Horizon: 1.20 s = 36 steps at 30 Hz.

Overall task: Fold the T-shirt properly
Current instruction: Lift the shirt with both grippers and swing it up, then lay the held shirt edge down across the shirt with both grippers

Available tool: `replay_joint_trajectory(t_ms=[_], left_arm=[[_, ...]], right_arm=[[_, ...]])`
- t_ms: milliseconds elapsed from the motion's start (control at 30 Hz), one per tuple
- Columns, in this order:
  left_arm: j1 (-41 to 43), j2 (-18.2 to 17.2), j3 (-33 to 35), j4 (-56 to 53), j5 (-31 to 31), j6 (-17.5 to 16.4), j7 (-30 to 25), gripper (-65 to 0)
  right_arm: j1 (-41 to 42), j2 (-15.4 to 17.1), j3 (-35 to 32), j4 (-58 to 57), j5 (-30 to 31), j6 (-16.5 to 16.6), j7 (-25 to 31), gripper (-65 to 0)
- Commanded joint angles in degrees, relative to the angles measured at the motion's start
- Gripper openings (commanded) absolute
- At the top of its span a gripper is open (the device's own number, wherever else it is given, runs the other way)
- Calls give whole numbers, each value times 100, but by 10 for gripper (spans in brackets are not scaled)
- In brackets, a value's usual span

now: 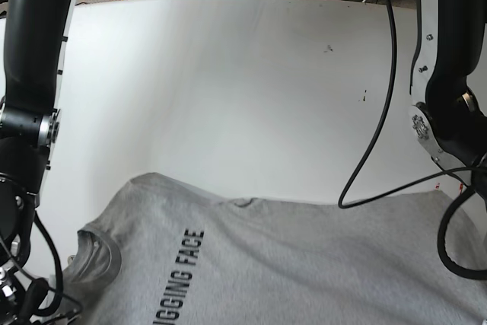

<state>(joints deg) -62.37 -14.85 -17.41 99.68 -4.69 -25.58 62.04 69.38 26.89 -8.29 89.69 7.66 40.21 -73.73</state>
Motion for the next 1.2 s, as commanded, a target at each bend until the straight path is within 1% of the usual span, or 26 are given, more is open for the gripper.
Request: replay_joint_trajectory(t_ms=[0,100,167,267,433,533,667,800,1000,1033,1167], left_arm=[[-686,-128,-4,-135,25,57,-222,-650],[-1047,-119,31,-407,-1,57,-222,-650],[-1152,-137,224,-451,-1,57,-222,-650],[-1135,-137,356,-451,-10,48,-222,-650],[-405,-137,365,-223,-19,48,-222,-650],[-9,-137,365,111,-19,48,-213,-650],[861,-137,365,665,-19,48,-204,-650],[1582,-119,374,876,-19,48,-204,-650],[2619,-110,356,1201,-28,31,-204,-650],[2848,-110,356,1237,-28,31,-204,-650],[3446,-110,304,1404,-28,31,-204,-650]], right_arm=[[542,58,-80,20,-102,-21,81,-650],[542,58,-353,20,-102,-21,72,-650],[542,93,-494,55,-102,-21,-33,-650],[542,93,-423,64,-102,-21,-112,-650],[451,93,-45,328,-102,-21,-121,-650],[-24,102,113,477,-102,-21,-121,-650],[-789,154,473,899,-129,-21,-174,-650],[-1396,137,781,1022,-111,-21,-174,-650],[-2600,128,1256,1567,-111,-21,-174,-650],[-2846,40,1353,1655,-111,-21,-174,-650],[-3576,-100,1660,1972,-111,-21,-174,-650]])
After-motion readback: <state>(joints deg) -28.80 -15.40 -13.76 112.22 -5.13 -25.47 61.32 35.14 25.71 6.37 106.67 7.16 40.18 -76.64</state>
